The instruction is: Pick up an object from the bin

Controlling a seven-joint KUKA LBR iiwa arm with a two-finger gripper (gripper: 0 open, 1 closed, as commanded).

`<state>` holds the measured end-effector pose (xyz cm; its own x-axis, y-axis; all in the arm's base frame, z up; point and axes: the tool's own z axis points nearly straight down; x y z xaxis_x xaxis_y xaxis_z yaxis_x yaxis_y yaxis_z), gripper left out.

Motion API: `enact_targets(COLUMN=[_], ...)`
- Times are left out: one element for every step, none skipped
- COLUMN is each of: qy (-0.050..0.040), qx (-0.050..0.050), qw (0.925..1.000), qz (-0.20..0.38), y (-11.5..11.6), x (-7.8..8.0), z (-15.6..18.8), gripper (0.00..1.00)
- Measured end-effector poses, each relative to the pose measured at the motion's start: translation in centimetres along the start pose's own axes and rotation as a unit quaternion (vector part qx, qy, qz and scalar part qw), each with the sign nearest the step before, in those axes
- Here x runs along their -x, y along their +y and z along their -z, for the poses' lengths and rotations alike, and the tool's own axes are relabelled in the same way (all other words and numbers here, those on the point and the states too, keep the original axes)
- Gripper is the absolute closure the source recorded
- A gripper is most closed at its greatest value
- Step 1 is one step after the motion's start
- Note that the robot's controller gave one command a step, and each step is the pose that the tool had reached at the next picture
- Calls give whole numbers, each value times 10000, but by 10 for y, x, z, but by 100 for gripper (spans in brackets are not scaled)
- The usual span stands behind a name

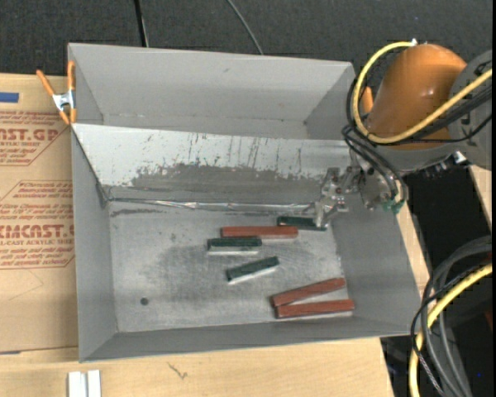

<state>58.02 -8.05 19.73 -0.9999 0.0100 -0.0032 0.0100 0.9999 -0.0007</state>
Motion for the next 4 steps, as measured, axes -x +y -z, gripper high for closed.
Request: enact_targets(qy=[2, 2, 15, 32], qx=[0, 0, 5, 2], qw=[10000, 10000, 9999, 9999], qz=[2, 3, -128, -120], y=[0, 0, -20, -20], x=[0, 0, -1, -1], z=[0, 0, -118, -117], gripper=[0, 0, 100, 0])
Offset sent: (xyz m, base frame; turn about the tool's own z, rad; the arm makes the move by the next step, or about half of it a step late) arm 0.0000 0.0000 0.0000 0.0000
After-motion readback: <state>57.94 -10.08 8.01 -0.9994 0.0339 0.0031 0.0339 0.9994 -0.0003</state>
